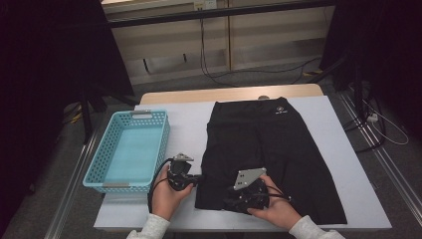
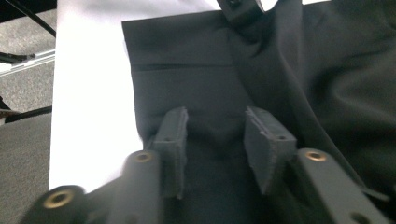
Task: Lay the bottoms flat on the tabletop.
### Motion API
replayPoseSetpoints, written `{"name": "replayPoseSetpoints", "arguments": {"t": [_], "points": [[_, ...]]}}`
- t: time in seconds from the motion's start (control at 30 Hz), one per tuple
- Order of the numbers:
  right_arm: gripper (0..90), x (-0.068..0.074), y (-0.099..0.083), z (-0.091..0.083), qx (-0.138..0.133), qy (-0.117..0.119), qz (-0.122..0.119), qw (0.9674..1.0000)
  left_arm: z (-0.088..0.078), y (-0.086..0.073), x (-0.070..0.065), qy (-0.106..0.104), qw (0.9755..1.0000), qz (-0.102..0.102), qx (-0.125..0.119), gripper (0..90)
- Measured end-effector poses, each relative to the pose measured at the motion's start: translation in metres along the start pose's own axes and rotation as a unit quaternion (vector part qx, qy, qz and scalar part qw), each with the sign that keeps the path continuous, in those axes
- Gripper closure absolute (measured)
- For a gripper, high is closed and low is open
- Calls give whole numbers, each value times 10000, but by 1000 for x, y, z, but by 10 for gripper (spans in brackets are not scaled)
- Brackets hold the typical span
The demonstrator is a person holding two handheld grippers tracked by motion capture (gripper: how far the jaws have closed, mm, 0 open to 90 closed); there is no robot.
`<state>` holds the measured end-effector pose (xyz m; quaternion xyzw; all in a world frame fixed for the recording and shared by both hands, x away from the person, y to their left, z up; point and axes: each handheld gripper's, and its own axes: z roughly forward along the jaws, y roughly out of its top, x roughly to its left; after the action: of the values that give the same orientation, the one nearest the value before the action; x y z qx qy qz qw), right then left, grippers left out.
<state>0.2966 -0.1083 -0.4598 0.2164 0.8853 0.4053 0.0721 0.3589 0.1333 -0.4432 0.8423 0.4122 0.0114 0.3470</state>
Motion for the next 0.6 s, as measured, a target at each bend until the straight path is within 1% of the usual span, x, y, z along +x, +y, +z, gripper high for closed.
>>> {"name": "replayPoseSetpoints", "arguments": {"t": [0.07, 0.13, 0.2, 0.23, 0.3, 0.37, 0.5, 0.6], "points": [[682, 0, 0, 1, -59, 40, 1, 10000, -1, 0, -2, 43, 10000, 15, -38, 898], [759, 1, 0, 1, -50, 114, 12, 9999, -3, 1, -3, 32, 10000, 20, -62, 898], [866, 1, 0, 2, -44, 255, 46, 9997, -4, 1, -3, 38, 10000, 4, -91, 898], [886, 1, 0, 2, -41, 337, 66, 9994, -4, 1, -2, 40, 9999, -13, -91, 898], [890, 0, 1, 2, -43, 342, 75, 9994, -4, 0, -1, -11, 10000, -34, -90, 897], [892, 0, 1, 2, -11, 361, 82, 9993, -4, -1, 0, 8, 10000, -50, -73, 897], [894, 0, 0, -1, 23, 466, 109, 9989, -5, -2, 1, -61, 10000, -60, -50, 894], [894, 0, -2, -4, 65, 548, 123, 9984, -7, -2, 1, -64, 9998, -92, -134, 891]]}}
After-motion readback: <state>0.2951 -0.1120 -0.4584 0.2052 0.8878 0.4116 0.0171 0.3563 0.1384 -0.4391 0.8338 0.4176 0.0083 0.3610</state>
